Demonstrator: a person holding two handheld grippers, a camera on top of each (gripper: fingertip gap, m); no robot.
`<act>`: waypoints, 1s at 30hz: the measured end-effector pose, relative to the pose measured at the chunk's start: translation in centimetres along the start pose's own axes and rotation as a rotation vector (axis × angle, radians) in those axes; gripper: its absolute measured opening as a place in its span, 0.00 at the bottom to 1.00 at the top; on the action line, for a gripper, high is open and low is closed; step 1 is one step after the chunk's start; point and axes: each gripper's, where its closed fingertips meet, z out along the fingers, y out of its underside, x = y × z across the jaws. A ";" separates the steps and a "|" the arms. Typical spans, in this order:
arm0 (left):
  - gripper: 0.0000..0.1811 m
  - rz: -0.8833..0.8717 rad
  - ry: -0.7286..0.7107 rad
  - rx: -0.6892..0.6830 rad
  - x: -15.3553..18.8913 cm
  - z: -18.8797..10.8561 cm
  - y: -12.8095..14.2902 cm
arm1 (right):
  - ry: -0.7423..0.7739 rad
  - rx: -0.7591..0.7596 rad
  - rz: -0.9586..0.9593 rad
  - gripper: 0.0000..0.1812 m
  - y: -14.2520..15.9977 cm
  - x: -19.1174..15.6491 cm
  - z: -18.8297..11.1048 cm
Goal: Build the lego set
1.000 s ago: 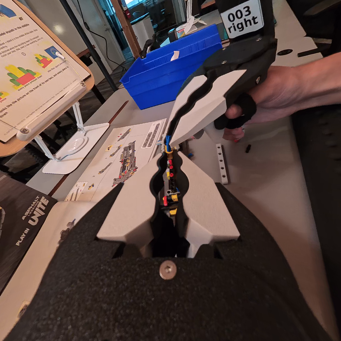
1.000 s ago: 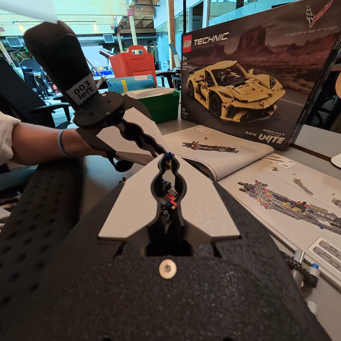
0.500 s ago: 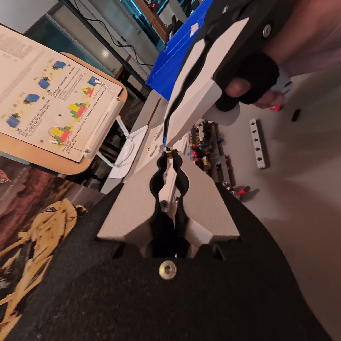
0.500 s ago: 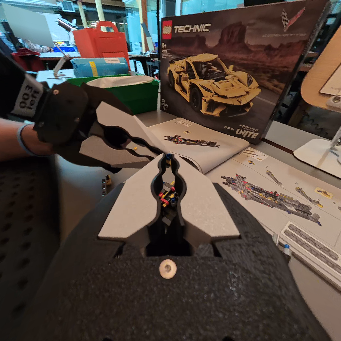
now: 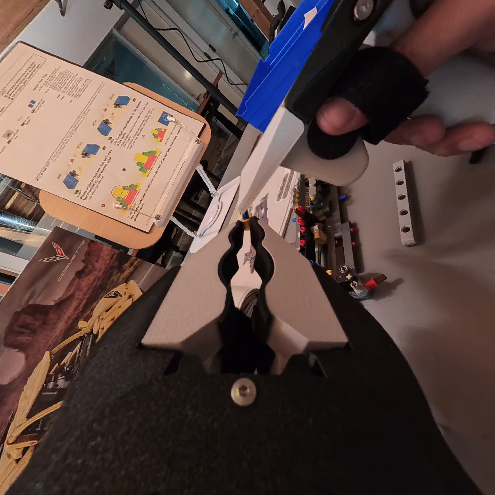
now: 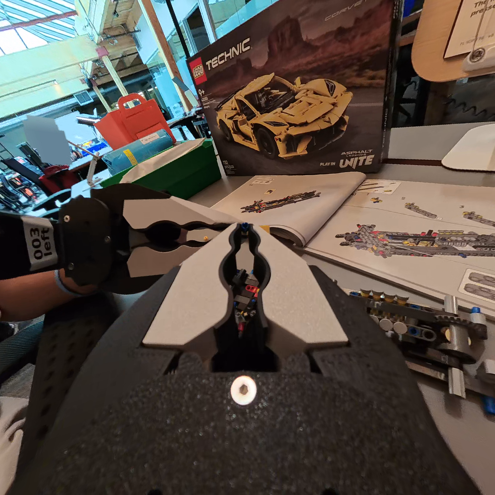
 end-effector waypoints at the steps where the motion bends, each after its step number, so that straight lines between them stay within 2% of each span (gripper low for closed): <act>1: 0.02 0.011 -0.010 0.004 -0.1 0.0 -0.1 | -0.009 0.012 0.012 0.02 -0.1 -0.1 0.0; 5: 0.02 0.028 -0.022 0.012 -0.2 -0.2 -0.4 | -0.044 0.010 0.056 0.02 0.0 -0.3 0.0; 10: 0.02 0.052 -0.034 0.006 -0.1 -0.3 -0.4 | -0.035 0.017 0.009 0.02 0.1 -0.4 0.0; 16: 0.02 0.105 -0.059 0.000 -0.1 -0.3 -0.7 | -0.155 0.046 0.217 0.02 0.1 -0.5 -0.2; 21: 0.02 0.036 -0.043 0.037 -0.5 -0.4 -1.0 | -0.170 0.078 0.127 0.03 -0.6 -0.8 -0.2; 24: 0.02 0.058 -0.067 0.071 -1.0 -0.8 -1.3 | -0.292 0.111 0.198 0.15 -2.0 -1.3 -1.4; 25: 0.02 0.063 -0.062 0.110 -0.9 -1.1 -1.9 | -0.329 0.096 0.236 0.15 -2.1 -1.1 -1.8; 26: 0.02 0.075 -0.058 0.163 -0.8 -1.5 -2.7 | -0.382 0.067 0.277 0.20 -2.0 -1.0 -1.9; 28: 0.02 0.101 -0.025 0.293 -0.1 -2.6 -4.4 | -0.613 -0.040 0.442 0.33 -1.8 -2.3 -2.6; 30: 0.02 0.124 -0.006 0.353 0.3 -3.1 -5.1 | -0.855 -0.189 0.584 0.30 -1.5 -4.0 -4.0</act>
